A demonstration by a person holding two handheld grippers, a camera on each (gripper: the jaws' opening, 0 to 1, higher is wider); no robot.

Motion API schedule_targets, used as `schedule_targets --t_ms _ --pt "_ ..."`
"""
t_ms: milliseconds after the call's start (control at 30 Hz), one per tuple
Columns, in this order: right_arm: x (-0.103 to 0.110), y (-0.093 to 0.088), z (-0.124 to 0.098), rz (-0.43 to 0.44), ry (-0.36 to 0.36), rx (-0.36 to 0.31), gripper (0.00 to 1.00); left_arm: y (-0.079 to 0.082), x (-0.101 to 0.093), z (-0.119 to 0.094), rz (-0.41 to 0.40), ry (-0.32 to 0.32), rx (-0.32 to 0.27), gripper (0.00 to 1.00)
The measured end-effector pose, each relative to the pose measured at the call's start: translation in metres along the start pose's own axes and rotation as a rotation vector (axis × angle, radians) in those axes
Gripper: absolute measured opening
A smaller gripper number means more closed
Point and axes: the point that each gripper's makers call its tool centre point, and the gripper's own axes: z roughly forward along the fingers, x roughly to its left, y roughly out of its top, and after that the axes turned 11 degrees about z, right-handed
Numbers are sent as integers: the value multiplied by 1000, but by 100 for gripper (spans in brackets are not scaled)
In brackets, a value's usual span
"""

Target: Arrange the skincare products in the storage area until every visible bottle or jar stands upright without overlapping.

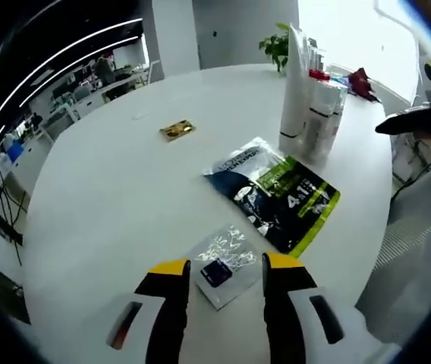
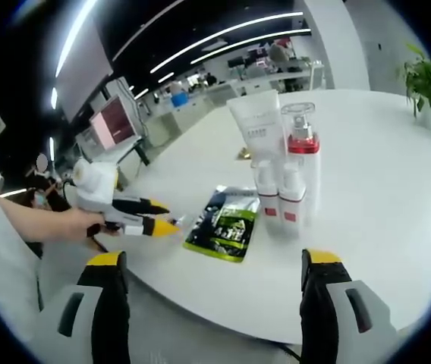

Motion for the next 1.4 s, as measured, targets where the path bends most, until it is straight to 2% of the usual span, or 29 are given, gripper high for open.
schedule_targets --t_ms 433,600,833,1000,1200,1333,1400 --pt "3 1 -1 -19 6 -11 94 -21 21 -37 -123 68 5 48" --pt "6 2 -3 -30 9 -19 94 -24 24 -56 -196 88 -9 52" --pt "10 2 -3 -39 23 -24 94 -39 35 -77 -290 123 -19 55" --pt "9 6 -4 -50 14 -45 93 -34 34 -94 -318 134 -53 61" --pt "5 4 0 -42 27 -39 93 -40 31 -94 -323 128 -49 68" --pt "8 2 -1 -39 33 -31 94 -31 33 -101 -313 137 -80 67" --pt "8 2 -1 -39 33 -30 95 -29 35 -104 -309 136 -91 71"
